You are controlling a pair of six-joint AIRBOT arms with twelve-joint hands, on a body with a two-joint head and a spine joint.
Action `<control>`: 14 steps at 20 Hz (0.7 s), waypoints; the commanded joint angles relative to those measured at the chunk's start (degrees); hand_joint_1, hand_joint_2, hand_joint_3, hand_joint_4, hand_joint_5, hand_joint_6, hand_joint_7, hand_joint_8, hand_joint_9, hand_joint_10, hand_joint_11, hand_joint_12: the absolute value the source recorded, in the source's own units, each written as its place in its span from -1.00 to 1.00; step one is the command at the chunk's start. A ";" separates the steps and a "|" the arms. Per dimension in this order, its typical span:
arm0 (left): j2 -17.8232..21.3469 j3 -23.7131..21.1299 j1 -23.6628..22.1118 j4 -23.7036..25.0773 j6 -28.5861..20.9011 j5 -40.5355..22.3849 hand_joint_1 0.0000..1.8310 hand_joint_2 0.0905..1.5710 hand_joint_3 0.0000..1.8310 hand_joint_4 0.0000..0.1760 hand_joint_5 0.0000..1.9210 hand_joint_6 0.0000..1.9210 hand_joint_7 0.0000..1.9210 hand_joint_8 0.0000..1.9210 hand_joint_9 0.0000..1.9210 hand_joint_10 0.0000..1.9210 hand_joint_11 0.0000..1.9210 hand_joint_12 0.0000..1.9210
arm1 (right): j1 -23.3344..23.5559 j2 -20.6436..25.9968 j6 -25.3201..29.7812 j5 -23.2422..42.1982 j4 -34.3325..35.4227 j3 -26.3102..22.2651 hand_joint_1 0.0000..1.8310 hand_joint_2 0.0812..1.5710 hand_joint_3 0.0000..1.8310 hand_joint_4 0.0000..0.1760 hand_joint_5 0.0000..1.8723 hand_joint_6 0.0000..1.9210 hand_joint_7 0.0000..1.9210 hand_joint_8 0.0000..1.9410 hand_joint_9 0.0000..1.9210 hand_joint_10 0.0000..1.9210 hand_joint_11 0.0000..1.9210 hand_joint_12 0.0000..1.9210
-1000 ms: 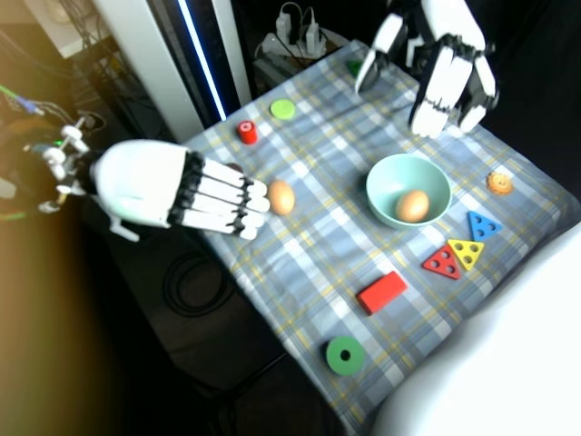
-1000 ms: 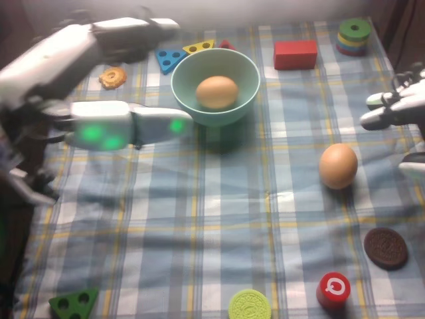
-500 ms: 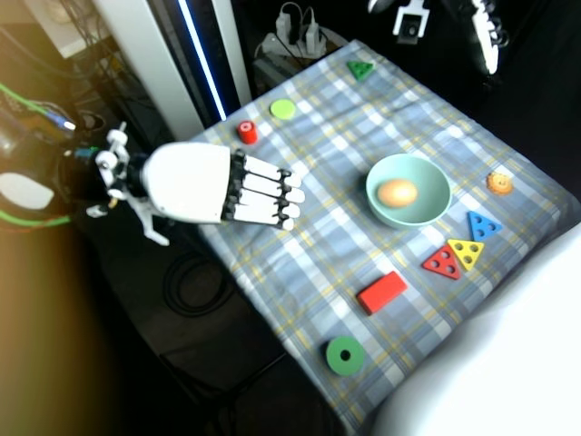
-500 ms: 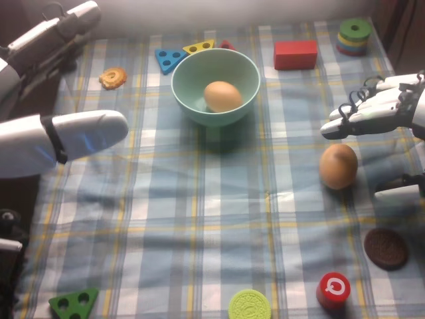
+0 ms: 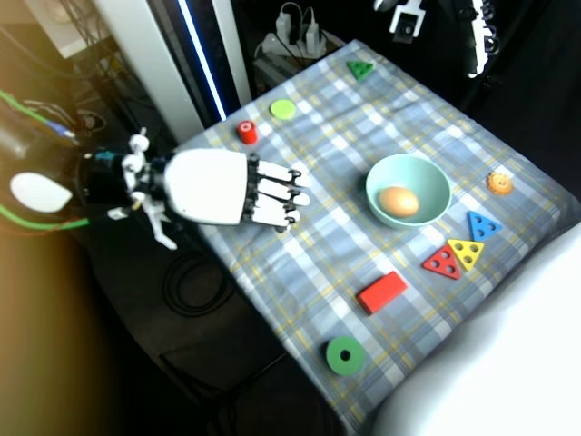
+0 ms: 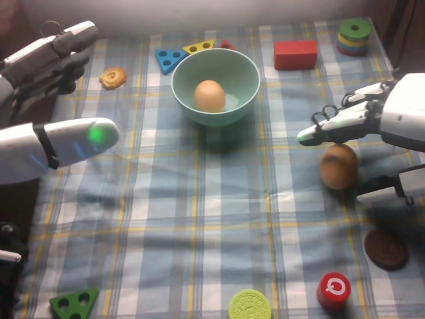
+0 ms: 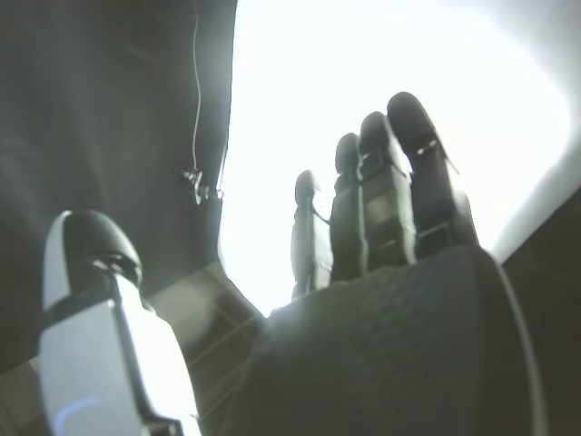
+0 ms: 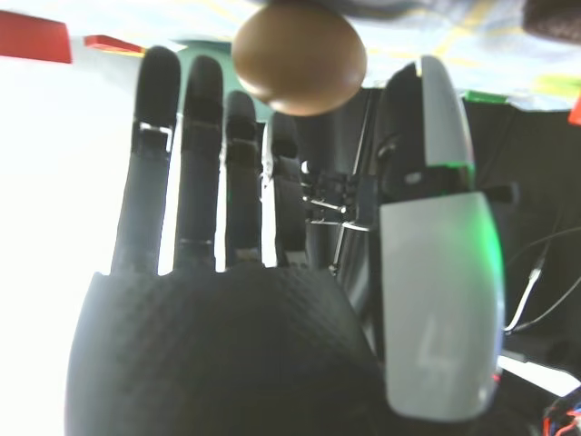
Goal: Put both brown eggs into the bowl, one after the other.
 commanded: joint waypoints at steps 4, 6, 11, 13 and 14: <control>-0.84 1.32 -0.24 0.67 -3.63 -7.37 -0.31 -0.03 -1.00 1.00 -0.76 -1.00 -0.78 -1.00 -0.75 -1.00 -1.00 -0.10 | 2.81 -0.19 0.65 1.11 -2.54 0.49 0.15 0.29 -1.00 -1.00 -0.45 -1.00 -0.37 -0.99 -0.34 -0.83 -0.64 0.07; -0.83 1.41 -0.22 0.73 -4.05 -7.53 -0.31 -0.02 -1.00 1.00 -0.76 -1.00 -0.77 -1.00 -0.75 -1.00 -1.00 -0.03 | 2.94 -0.55 0.65 0.91 -2.69 0.68 0.15 0.29 -1.00 -1.00 -0.44 -1.00 -0.38 -1.00 -0.31 -0.93 -0.67 0.07; -0.94 1.54 0.09 0.47 -4.55 -7.59 -0.29 0.00 -1.00 0.76 -0.75 -1.00 -0.76 -1.00 -0.75 -0.99 -1.00 -0.04 | 2.94 -1.08 0.86 0.89 -2.63 0.83 0.32 0.21 -1.00 -1.00 -0.17 -0.99 -0.01 -0.95 -0.04 -0.29 -0.25 0.55; -1.13 1.88 0.37 0.19 -5.20 -7.54 -0.30 -0.01 -1.00 0.60 -0.74 -1.00 -0.75 -1.00 -0.75 -0.99 -1.00 -0.12 | 2.94 -1.25 0.86 0.89 -2.50 0.96 0.36 0.39 -1.00 -1.00 -0.01 -0.38 -0.01 0.10 -0.14 0.50 -0.12 0.84; -1.20 2.04 0.52 0.16 -5.71 -7.54 -0.25 -0.01 -1.00 0.49 -0.73 -1.00 -0.76 -1.00 -0.77 -1.00 -1.00 -0.17 | 2.96 -1.28 0.86 0.89 -2.47 1.01 0.35 0.47 -1.00 -1.00 -0.08 -0.12 -0.09 0.42 -0.13 0.67 -0.08 0.96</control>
